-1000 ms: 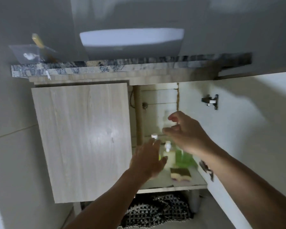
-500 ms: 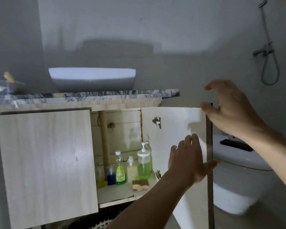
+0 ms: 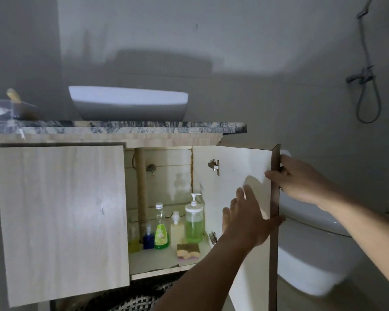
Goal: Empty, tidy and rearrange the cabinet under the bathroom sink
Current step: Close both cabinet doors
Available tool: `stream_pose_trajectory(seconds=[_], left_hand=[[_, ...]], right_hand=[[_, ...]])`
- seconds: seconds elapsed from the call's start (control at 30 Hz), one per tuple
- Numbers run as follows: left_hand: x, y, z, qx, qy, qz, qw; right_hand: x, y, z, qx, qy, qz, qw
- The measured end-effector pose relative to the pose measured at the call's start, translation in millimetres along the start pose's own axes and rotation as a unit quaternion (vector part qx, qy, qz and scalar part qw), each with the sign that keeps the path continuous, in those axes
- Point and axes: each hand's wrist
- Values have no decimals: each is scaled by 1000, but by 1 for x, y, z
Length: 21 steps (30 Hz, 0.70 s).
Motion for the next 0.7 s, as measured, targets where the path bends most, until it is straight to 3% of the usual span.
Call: stream_pose_trajectory(seconds=[0.27, 0.57, 0.7], left_hand=[[-37, 48, -65, 70, 32, 9, 997], [-82, 101, -189, 134, 20, 85, 987], [-92, 122, -259, 157, 110, 93, 977]], right_hand=[[-9, -43, -51, -17, 122, 9, 992], [19, -170, -105, -1, 198, 65, 978], [45, -234, -130, -80, 244, 61, 965]])
Point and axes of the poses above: each hand's wrist, its own x-axis towards the middle knuckle, its own y-axis out of the back of the hand, z = x × y, and after that the axes turned 15 degrees about -y, right-handed
